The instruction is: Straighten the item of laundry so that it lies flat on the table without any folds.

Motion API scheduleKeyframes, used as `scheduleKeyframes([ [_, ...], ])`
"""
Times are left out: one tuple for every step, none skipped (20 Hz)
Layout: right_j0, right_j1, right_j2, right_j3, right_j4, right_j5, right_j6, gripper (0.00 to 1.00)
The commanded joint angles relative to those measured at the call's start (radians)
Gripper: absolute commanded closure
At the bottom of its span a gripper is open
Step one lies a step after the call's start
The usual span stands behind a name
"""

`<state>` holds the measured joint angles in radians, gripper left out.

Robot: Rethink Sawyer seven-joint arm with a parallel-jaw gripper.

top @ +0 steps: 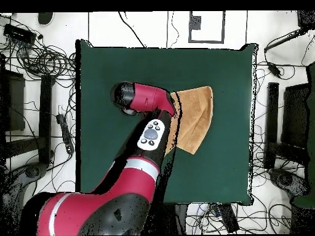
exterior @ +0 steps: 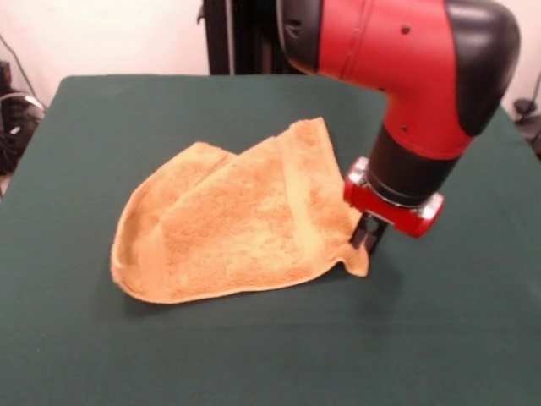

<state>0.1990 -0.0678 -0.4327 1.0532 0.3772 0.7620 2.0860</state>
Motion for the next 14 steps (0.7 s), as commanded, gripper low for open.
scheduleKeyframes([
  [0.064,-0.03,0.108,0.004,0.075,0.155,0.307,1.0],
  [0.065,-0.029,0.108,0.004,0.075,0.154,0.309,1.0],
  [0.066,-0.028,0.108,0.004,0.076,0.152,0.311,1.0],
  [0.066,-0.026,0.107,0.001,0.076,0.151,0.313,1.0],
  [0.067,-0.024,0.103,-0.005,0.076,0.159,0.317,1.0],
  [0.067,-0.022,0.101,-0.011,0.078,0.167,0.319,1.0],
  [0.067,-0.02,0.099,-0.016,0.08,0.175,0.321,1.0],
  [0.067,-0.018,0.097,-0.025,0.082,0.186,0.326,1.0],
  [0.068,-0.013,0.093,-0.034,0.085,0.193,0.334,1.0],
  [0.069,-0.012,0.093,-0.037,0.088,0.198,0.338,1.0],
  [0.072,-0.009,0.088,-0.042,0.091,0.199,0.349,1.0],
  [0.077,-0.007,0.082,-0.047,0.095,0.207,0.365,1.0],
  [0.082,-0.006,0.076,-0.053,0.099,0.216,0.381,1.0],
  [0.084,-0.005,0.074,-0.057,0.101,0.223,0.389,1.0],
])
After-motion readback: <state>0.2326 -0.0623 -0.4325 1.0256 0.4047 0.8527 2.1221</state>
